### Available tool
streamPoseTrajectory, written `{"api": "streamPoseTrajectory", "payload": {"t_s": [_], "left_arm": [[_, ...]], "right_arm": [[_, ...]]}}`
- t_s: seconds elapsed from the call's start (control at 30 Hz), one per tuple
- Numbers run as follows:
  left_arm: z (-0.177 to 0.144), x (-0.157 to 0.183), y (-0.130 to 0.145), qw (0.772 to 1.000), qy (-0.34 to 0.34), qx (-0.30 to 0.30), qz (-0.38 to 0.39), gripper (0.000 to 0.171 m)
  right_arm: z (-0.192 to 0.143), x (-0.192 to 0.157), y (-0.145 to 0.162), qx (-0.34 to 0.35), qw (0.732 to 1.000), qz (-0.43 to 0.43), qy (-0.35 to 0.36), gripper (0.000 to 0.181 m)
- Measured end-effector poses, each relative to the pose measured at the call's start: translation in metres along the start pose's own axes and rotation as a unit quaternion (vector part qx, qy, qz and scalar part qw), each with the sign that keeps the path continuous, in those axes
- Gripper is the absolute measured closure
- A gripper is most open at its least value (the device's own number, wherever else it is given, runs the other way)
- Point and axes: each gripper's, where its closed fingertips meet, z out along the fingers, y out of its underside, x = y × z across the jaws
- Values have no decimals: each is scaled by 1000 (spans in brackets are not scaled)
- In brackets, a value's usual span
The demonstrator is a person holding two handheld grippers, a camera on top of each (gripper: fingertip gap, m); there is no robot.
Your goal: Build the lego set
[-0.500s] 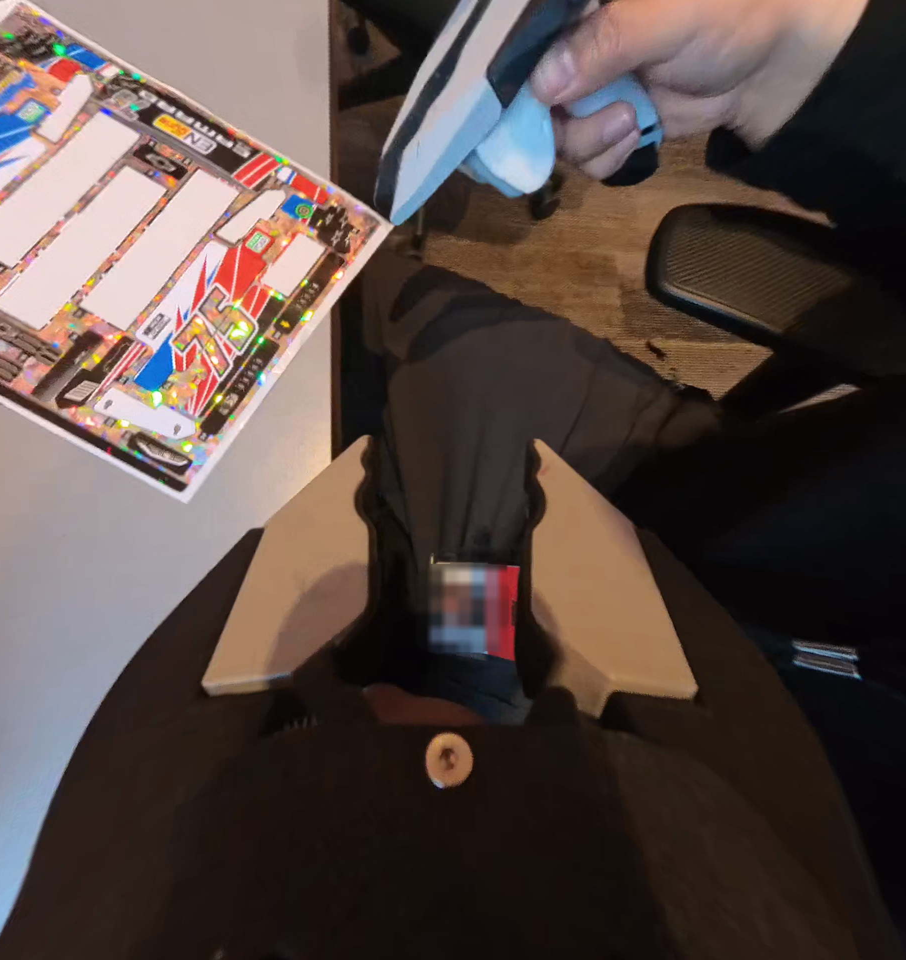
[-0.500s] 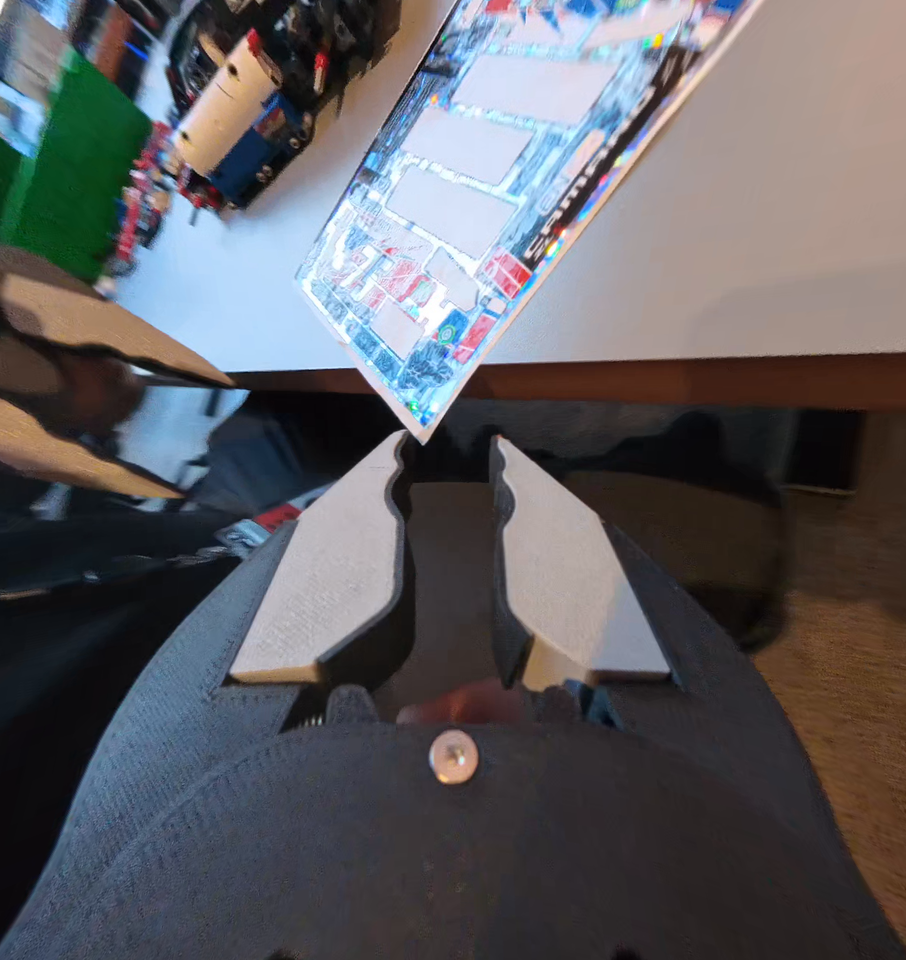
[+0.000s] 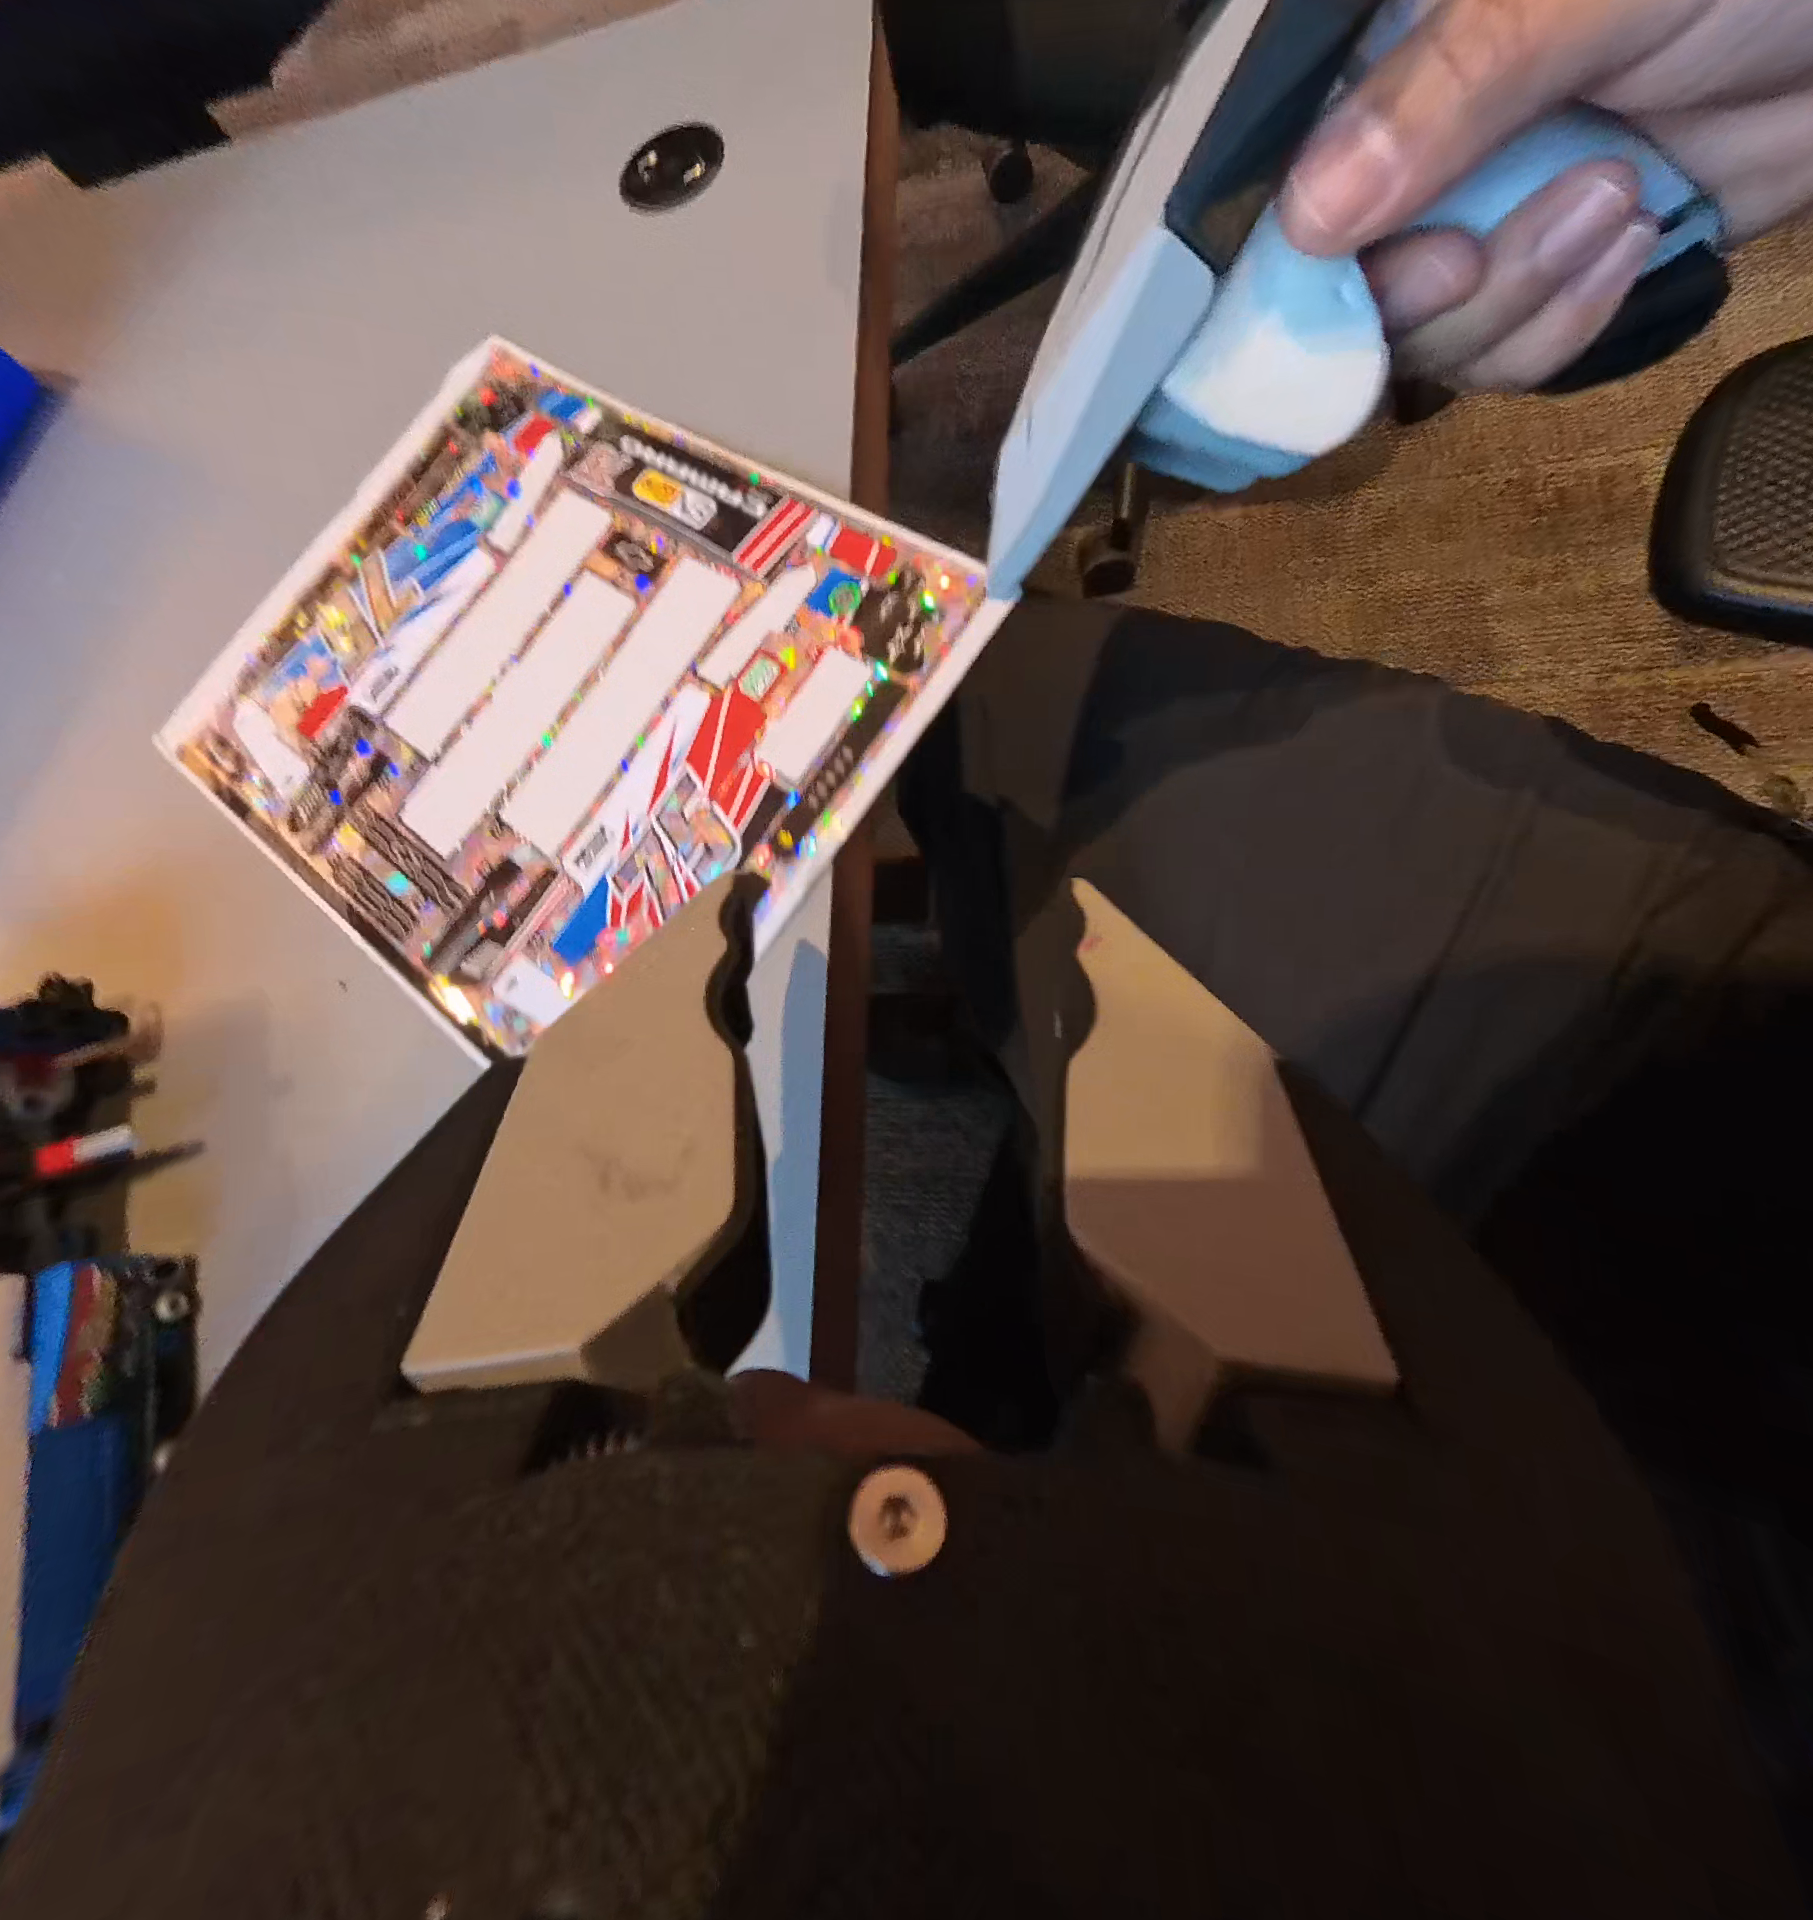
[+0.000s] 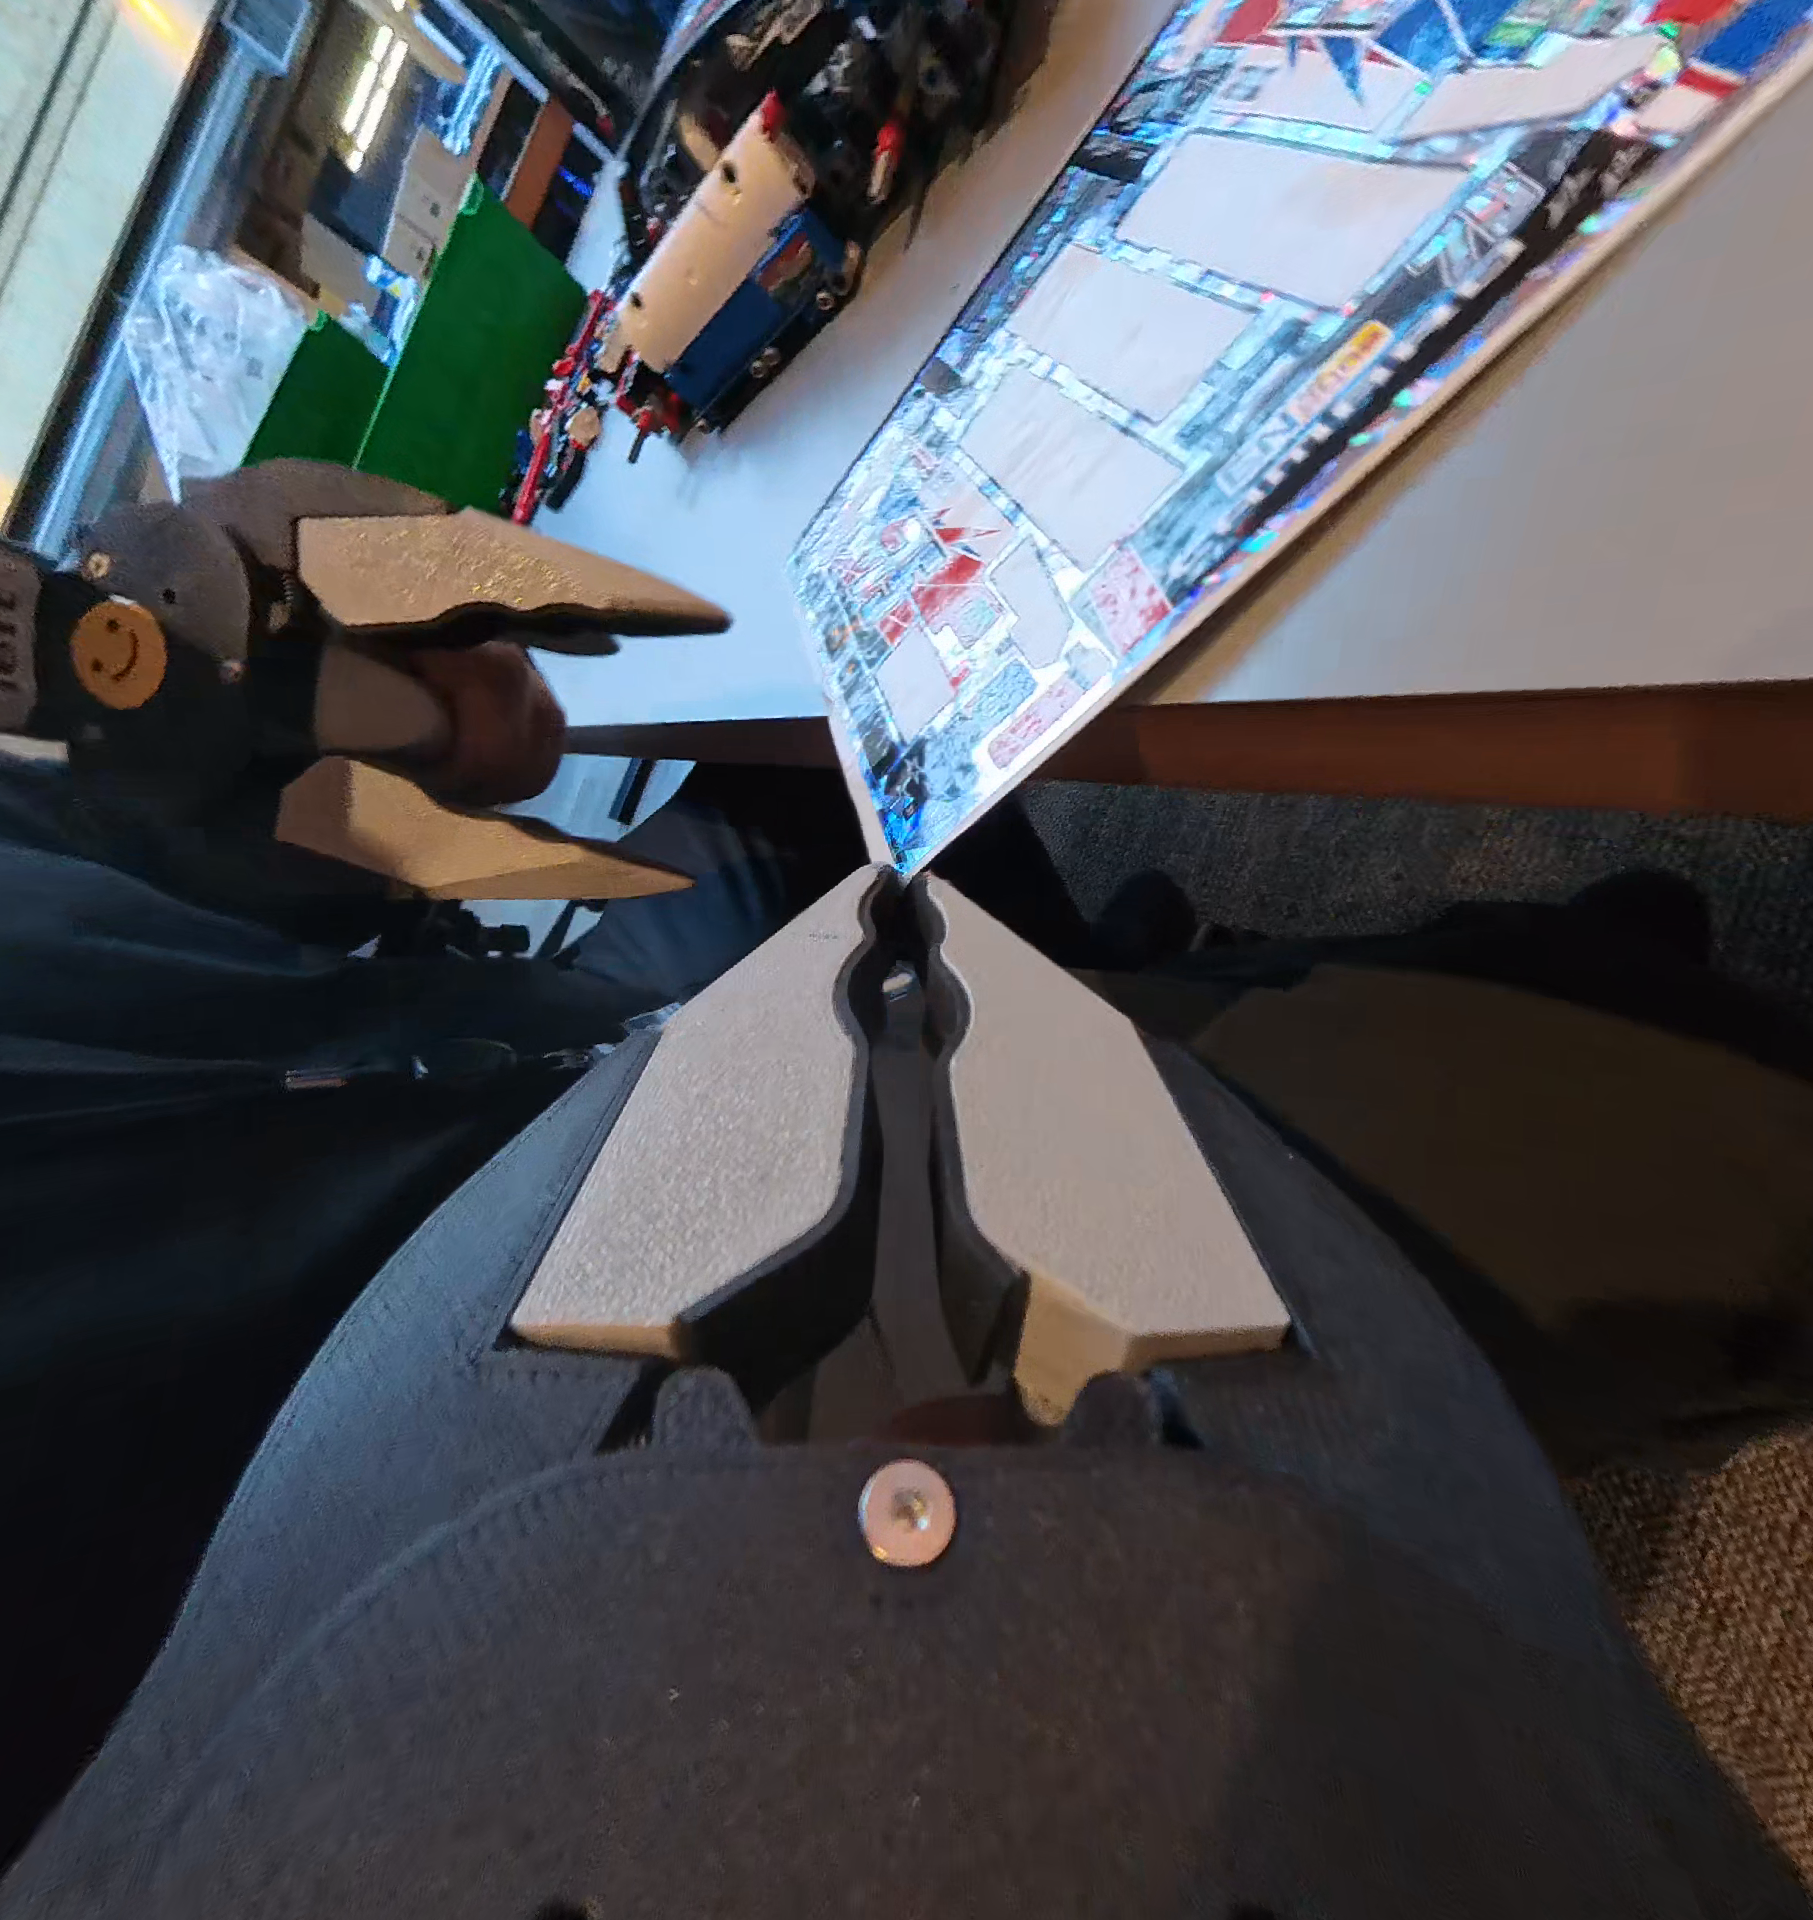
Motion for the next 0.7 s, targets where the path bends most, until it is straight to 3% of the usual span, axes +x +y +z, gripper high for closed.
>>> {"api": "streamPoseTrajectory", "payload": {"t_s": [0.1,0.27,0.4,0.7], "left_arm": [[12,0,-4,999,-22,-8,44,117],[22,-7,15,988,-78,-44,126,132],[24,-1,11,986,-85,-39,138,160],[14,8,28,993,-65,-28,96,143]], "right_arm": [[-1,-8,2,-7,1000,-22,-5,181],[-4,2,12,-30,999,-35,18,179],[-6,3,12,-42,997,-53,30,173],[-15,21,3,-38,995,-51,70,159]]}}
